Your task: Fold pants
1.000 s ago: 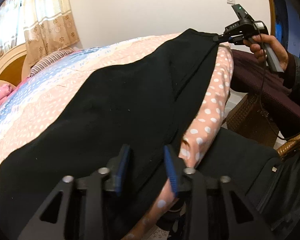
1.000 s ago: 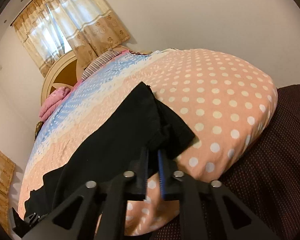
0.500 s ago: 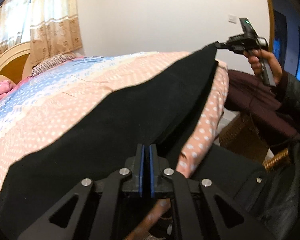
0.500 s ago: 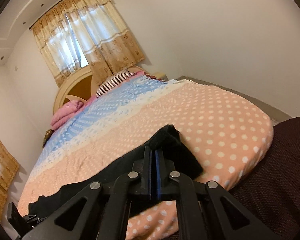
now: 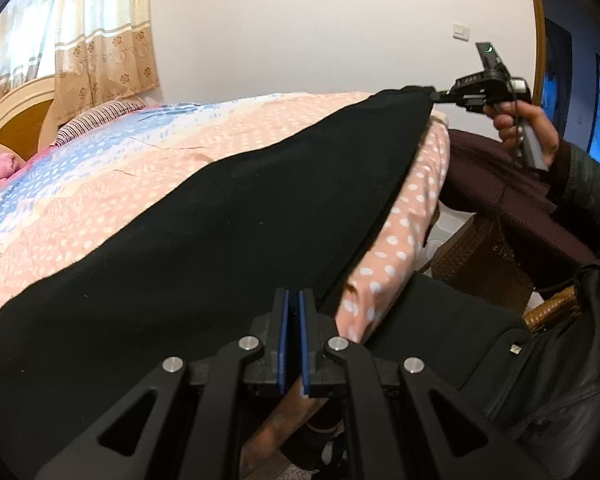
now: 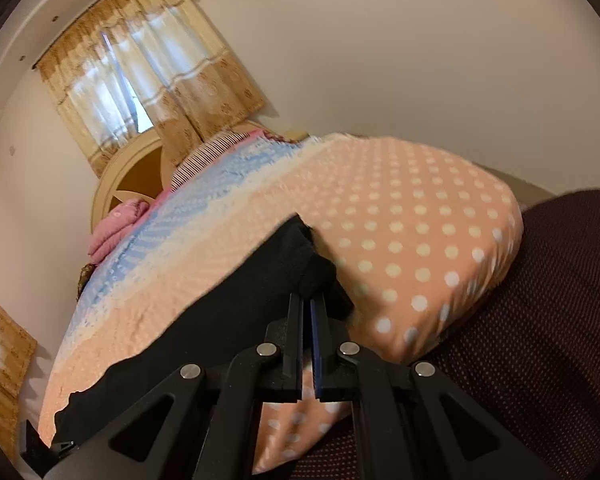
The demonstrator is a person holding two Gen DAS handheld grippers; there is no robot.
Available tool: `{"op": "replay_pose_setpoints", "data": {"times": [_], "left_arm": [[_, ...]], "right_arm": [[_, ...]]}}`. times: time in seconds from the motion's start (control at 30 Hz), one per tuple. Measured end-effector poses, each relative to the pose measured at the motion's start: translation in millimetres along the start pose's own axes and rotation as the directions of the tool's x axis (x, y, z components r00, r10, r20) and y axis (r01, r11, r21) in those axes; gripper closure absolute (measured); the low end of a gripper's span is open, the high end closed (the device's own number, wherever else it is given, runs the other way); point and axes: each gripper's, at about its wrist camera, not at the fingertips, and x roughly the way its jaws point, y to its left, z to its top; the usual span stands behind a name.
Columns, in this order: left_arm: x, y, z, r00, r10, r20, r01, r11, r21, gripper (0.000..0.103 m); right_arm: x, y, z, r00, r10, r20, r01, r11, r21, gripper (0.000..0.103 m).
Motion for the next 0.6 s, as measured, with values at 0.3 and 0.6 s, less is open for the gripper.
{"op": "replay_pose_setpoints", "data": {"times": [0.3,0.6], "left_arm": [[15,2,-9,0.998,-0.012,-0.057,0.011,1.000,-0.012,0.091],[15,3,-9,0.998,-0.022,-0.055,0.020,0.999,-0.031,0.091]], "right_arm": [[7,-21,-5,0.995,-0.099,-0.021,0.099,0.995,0.018,0.079],[15,-7,48,0.998,-0.060,-0.001,0.060,0.997,-0.041,0.072]]}}
